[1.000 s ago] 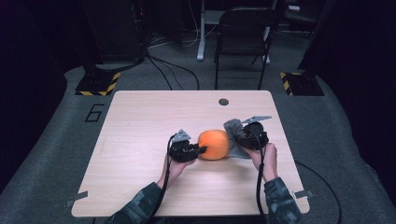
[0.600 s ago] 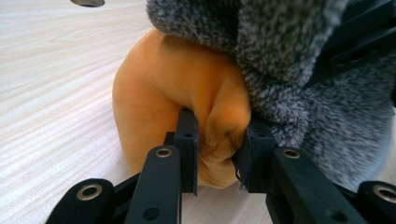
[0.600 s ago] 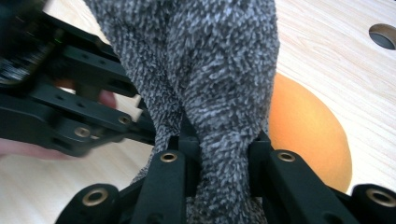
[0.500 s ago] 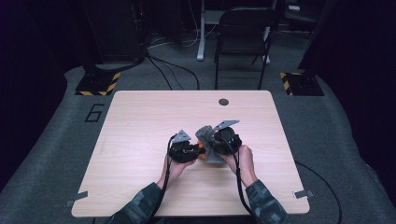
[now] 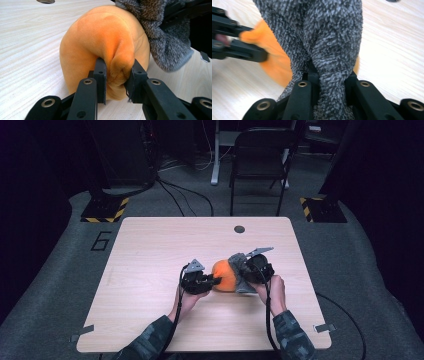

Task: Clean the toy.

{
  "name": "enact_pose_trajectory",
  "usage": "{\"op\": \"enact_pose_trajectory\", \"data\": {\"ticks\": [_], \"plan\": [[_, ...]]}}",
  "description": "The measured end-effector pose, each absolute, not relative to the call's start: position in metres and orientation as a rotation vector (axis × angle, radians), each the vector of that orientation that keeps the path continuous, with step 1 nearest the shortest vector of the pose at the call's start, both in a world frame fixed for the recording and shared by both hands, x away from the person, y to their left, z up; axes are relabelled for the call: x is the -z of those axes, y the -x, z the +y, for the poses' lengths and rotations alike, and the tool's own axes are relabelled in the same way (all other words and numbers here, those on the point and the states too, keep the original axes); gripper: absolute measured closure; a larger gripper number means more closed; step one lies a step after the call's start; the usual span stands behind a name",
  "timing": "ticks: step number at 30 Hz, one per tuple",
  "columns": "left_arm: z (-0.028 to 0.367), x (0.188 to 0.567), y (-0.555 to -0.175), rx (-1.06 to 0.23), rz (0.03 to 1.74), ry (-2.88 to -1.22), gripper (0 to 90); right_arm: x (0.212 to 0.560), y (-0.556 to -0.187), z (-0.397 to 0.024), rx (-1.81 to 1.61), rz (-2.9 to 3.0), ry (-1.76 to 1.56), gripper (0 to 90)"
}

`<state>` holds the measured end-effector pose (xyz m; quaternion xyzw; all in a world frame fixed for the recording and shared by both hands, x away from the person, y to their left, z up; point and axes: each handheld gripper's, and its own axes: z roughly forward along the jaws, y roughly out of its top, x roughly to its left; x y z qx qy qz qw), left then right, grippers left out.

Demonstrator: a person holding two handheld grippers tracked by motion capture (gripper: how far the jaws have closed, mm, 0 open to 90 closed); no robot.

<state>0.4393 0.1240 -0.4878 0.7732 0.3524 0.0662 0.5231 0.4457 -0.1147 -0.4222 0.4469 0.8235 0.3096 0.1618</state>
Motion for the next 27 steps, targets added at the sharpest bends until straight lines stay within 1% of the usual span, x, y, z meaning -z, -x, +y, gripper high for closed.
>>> {"op": "enact_pose_trajectory", "data": {"ticks": [13,18,23,27], "plan": [[0.123,0.489,-0.440,-0.147,0.842,-1.847,72.7,0.448,-0.465,-0.145,-0.773,2.333,-1.450,75.5],[0.125,0.489,-0.441,-0.142,0.840,-1.852,72.7,0.464,-0.474,-0.153,-0.710,2.334,-1.512,75.5],[0.126,0.488,-0.441,-0.140,0.842,-1.852,72.7,0.489,-0.484,-0.159,-0.656,2.364,-1.567,75.4],[0.126,0.488,-0.441,-0.139,0.843,-1.851,72.7,0.489,-0.484,-0.158,-0.658,2.355,-1.570,75.3]]}}
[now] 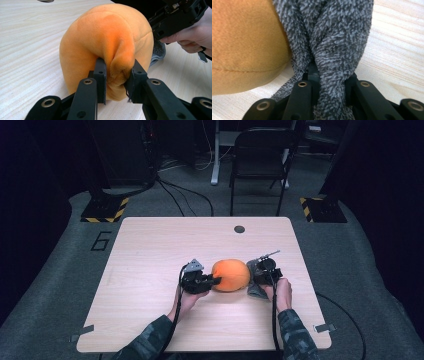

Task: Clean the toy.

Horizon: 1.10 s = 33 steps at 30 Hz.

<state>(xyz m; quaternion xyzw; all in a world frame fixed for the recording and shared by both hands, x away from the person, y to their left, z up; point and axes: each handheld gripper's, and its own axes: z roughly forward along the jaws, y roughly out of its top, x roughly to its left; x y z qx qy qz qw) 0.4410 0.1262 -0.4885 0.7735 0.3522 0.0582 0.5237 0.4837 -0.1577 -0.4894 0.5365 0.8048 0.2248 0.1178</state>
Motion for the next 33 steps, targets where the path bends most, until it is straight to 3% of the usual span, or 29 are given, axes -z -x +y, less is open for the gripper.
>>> {"op": "enact_pose_trajectory", "data": {"ticks": [10,20,25,29,33], "plan": [[0.126,0.488,-0.441,-0.142,0.843,-1.850,72.7,0.465,-0.476,-0.168,-0.702,2.319,-1.546,75.2],[0.126,0.488,-0.441,-0.142,0.844,-1.850,72.7,0.400,-0.444,-0.134,-0.886,2.306,-1.320,75.3],[0.125,0.489,-0.441,-0.143,0.851,-1.851,72.4,0.417,-0.449,-0.108,-0.792,2.357,-1.263,76.0],[0.125,0.489,-0.441,-0.142,0.848,-1.848,71.5,0.423,-0.454,-0.111,-0.802,2.366,-1.281,76.4],[0.124,0.489,-0.441,-0.144,0.845,-1.849,64.3,0.428,-0.456,-0.111,-0.793,2.363,-1.287,76.9]]}}
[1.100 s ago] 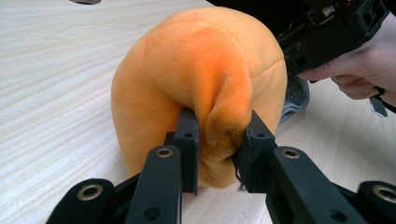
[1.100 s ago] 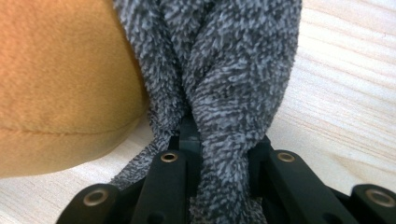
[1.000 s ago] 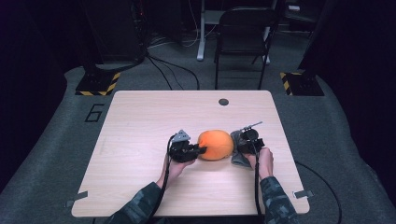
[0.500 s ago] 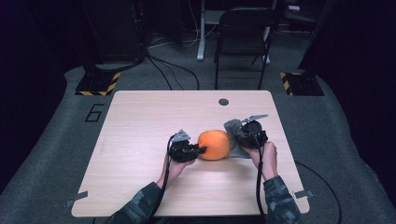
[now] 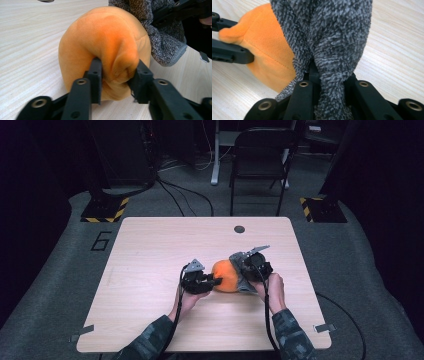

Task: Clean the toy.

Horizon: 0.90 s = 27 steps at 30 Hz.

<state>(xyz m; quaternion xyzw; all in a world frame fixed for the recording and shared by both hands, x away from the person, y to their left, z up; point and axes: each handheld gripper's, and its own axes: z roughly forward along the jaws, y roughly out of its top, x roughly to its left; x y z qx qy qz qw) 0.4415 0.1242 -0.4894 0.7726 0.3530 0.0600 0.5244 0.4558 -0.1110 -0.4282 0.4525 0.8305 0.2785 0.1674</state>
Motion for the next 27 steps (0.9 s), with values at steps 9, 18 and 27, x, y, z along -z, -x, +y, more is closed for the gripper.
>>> {"op": "enact_pose_trajectory", "data": {"ticks": [9,18,27], "plan": [[0.140,0.490,-0.447,-0.184,0.762,-1.884,21.7,0.430,-0.460,-0.115,-0.793,2.353,-1.306,77.0],[0.152,0.502,-0.453,-0.291,0.639,-2.012,6.3,0.429,-0.462,-0.115,-0.793,2.358,-1.298,76.9],[0.144,0.513,-0.461,-0.281,0.607,-2.046,9.2,0.430,-0.463,-0.116,-0.806,2.353,-1.299,76.9]]}}
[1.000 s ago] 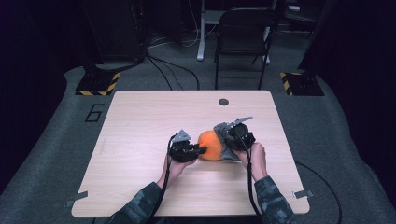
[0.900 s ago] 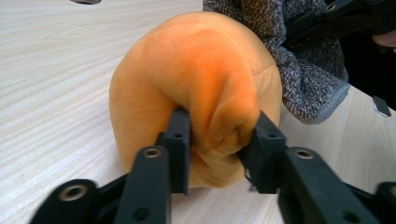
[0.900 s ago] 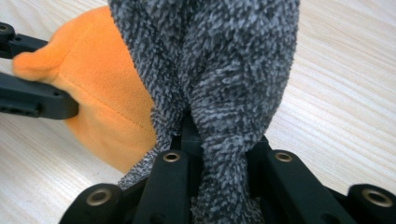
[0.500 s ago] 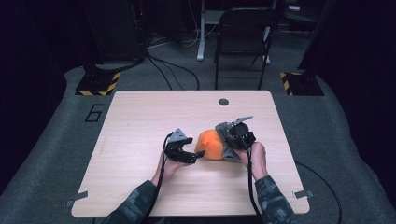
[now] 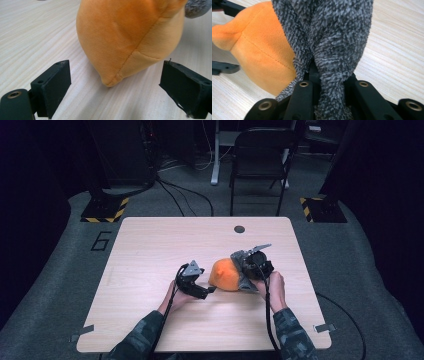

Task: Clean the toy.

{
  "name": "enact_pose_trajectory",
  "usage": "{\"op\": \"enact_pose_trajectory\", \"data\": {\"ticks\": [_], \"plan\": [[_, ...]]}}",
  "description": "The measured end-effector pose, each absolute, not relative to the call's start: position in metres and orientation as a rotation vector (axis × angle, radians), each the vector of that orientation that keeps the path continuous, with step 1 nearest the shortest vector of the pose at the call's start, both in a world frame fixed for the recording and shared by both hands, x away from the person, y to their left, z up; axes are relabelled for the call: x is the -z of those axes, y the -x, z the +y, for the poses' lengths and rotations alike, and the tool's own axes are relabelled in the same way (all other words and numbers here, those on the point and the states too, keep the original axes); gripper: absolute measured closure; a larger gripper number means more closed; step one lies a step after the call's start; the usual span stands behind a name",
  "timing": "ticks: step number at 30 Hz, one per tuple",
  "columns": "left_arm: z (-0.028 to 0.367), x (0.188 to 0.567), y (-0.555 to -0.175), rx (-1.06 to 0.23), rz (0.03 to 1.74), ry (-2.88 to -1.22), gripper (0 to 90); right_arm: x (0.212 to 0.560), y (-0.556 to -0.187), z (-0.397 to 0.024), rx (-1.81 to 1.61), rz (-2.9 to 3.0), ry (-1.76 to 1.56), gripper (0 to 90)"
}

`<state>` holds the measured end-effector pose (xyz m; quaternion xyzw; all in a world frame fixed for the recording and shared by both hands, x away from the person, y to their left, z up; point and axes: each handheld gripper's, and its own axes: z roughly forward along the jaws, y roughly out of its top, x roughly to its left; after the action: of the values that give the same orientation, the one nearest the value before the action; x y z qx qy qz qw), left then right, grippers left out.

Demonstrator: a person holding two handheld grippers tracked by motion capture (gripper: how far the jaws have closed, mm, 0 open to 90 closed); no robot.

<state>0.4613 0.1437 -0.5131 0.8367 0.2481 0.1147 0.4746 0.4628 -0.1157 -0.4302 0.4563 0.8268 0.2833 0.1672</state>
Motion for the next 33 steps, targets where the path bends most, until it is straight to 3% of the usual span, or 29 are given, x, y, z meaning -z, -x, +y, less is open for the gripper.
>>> {"op": "enact_pose_trajectory", "data": {"ticks": [8,20,33], "plan": [[0.136,0.519,-0.467,-0.277,0.571,-2.077,15.6,0.430,-0.463,-0.116,-0.811,2.356,-1.300,76.9],[0.133,0.524,-0.470,-0.235,0.562,-2.080,34.3,0.431,-0.463,-0.115,-0.806,2.353,-1.304,76.9],[0.132,0.523,-0.468,-0.228,0.557,-2.062,65.5,0.430,-0.464,-0.117,-0.813,2.357,-1.301,76.8]]}}
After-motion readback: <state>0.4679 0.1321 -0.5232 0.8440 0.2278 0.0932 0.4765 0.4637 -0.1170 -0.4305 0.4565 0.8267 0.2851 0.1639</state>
